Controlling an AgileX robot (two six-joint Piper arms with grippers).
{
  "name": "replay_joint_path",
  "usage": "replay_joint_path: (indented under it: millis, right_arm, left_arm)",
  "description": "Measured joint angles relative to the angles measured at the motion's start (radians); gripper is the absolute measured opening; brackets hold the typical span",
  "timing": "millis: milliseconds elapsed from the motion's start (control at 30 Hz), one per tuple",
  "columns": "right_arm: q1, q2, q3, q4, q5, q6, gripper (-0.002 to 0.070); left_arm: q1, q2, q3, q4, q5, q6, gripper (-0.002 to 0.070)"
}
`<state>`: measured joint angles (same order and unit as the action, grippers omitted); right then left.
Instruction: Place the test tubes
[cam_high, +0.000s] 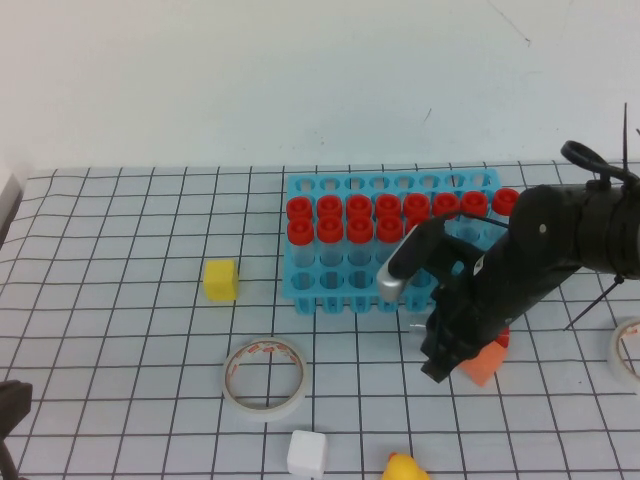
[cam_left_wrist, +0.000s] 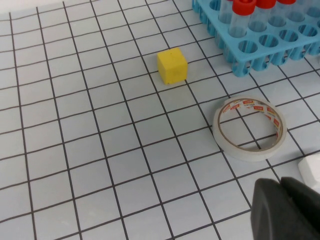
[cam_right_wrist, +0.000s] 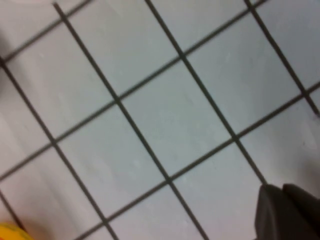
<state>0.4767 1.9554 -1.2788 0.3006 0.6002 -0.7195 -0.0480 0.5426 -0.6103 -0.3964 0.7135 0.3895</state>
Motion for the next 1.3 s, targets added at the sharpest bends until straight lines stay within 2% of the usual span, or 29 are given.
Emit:
replay_joint_path:
  millis: [367, 433, 500, 667, 767, 900, 1300]
  right_arm:
    - [-0.001, -0.035, 0.002, 0.038, -0.055, -0.021, 0.0]
    - [-0.001, -0.035, 0.002, 0.02, -0.049, -0.021, 0.0022]
    - [-0.001, -0.035, 0.002, -0.013, -0.033, -0.017, 0.0089]
    - [-0.001, -0.035, 0.002, -0.124, 0.03, 0.023, 0.033]
    - [-0.001, -0.035, 0.002, -0.202, 0.037, 0.075, 0.039]
    - [-0.007, -0.035, 0.002, -0.249, 0.015, 0.118, 0.0411]
    - [-0.017, -0.006, -0.01, -0.236, 0.032, 0.131, 0.0413]
  left_arm:
    - [0.0, 0.0, 0.0, 0.0, 0.0, 0.0, -0.0001]
    - [0.0, 0.0, 0.0, 0.0, 0.0, 0.0, -0.0001]
    - [0.0, 0.0, 0.0, 0.0, 0.0, 0.0, -0.0001]
    - [0.0, 0.0, 0.0, 0.0, 0.0, 0.0, -0.0001]
    - [0.0, 0.0, 0.0, 0.0, 0.0, 0.0, -0.0001]
    - [0.0, 0.0, 0.0, 0.0, 0.0, 0.0, -0.0001]
    - [0.0, 0.0, 0.0, 0.0, 0.0, 0.0, -0.0001]
